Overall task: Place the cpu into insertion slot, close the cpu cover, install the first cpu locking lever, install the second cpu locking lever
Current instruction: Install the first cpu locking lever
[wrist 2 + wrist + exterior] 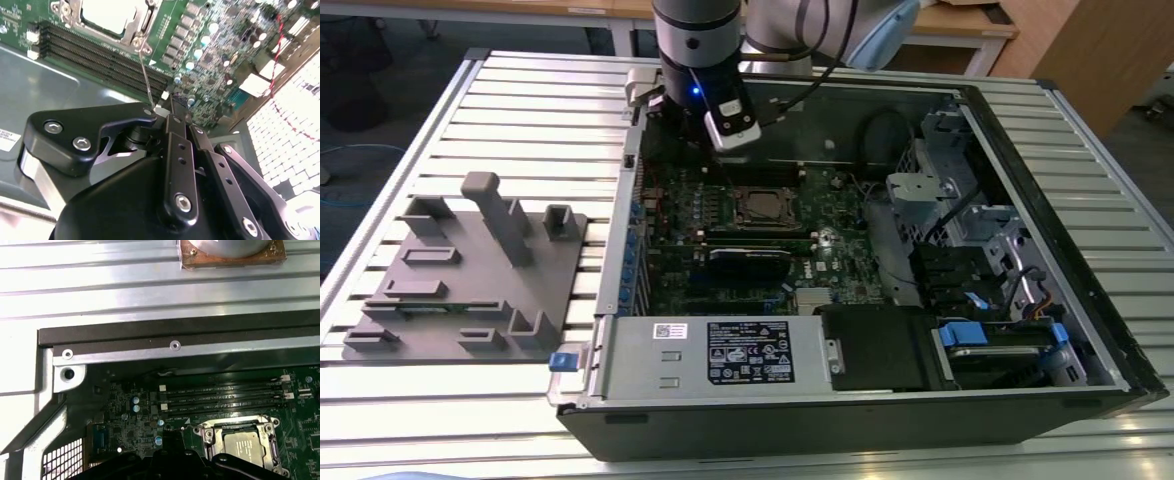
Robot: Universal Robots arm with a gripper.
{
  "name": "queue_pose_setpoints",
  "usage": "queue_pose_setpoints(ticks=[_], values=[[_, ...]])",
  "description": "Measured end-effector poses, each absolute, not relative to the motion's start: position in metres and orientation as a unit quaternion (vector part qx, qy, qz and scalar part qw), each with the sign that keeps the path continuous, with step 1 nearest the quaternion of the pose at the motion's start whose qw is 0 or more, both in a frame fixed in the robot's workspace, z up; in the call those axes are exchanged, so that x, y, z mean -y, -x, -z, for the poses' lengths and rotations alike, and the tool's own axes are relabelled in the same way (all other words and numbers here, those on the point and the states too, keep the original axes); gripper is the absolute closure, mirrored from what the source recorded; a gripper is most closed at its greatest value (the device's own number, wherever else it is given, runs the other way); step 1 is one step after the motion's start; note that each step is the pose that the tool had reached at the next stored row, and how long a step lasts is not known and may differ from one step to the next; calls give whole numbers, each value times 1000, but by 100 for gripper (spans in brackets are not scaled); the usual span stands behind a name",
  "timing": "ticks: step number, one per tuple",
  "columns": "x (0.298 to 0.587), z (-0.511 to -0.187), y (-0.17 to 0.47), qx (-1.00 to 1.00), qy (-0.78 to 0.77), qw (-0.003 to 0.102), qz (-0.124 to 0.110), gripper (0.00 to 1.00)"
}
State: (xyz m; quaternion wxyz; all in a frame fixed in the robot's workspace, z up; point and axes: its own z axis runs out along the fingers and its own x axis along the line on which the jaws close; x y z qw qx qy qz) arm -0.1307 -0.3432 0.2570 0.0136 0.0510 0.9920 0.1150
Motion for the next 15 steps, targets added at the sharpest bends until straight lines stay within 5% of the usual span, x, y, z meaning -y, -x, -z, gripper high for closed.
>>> queue_pose_setpoints(ticks=[15], values=[[343, -254, 130, -991, -51, 13, -126, 90]])
